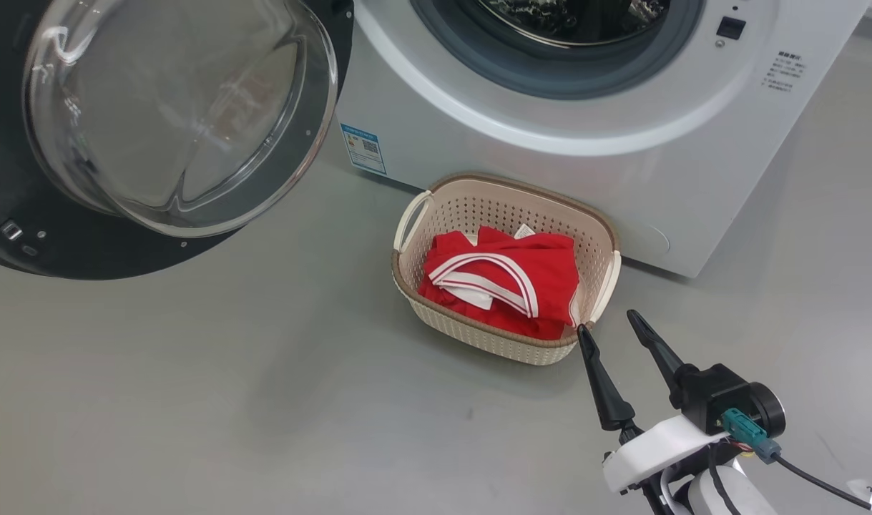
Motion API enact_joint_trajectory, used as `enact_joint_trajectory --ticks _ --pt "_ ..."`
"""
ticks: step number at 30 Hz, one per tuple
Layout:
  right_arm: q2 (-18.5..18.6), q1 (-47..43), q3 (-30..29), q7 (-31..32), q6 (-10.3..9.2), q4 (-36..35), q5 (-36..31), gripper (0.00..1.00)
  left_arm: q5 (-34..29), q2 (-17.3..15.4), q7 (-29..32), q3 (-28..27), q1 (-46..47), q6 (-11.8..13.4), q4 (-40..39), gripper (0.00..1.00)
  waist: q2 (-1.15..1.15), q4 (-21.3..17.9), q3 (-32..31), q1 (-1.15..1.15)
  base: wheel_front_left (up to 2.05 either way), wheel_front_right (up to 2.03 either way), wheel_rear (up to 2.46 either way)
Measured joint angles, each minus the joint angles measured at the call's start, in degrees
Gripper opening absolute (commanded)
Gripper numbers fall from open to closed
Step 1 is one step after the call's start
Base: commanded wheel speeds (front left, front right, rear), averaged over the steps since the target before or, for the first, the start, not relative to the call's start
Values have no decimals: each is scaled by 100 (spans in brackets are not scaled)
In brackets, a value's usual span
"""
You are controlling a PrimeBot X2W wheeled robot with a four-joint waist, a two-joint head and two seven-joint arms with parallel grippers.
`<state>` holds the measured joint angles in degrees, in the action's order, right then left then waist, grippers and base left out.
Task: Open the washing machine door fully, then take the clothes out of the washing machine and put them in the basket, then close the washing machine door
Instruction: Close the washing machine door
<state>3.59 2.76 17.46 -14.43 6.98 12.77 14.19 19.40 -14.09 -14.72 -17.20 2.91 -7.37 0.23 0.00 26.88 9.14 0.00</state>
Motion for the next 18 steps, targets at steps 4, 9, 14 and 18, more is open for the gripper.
enact_joint_trajectory --ticks 4,9,14,18 --pt "24 119 7 0 -2 -2 -65 100 857 -224 10 -254 270 0 387 0 0 -117 198 0 0 0 0" --pt "102 266 -7 12 -9 -27 -133 100 1804 -642 360 -560 1016 0 668 0 0 -271 440 0 0 0 0" --pt "126 456 5 57 -15 -56 -223 100 2838 -944 891 -1156 1645 0 1280 0 0 -440 650 0 0 0 0" --pt "119 569 30 57 -25 -91 -232 100 3467 -1266 1348 -1753 2126 0 1901 0 0 -602 784 0 0 0 0"
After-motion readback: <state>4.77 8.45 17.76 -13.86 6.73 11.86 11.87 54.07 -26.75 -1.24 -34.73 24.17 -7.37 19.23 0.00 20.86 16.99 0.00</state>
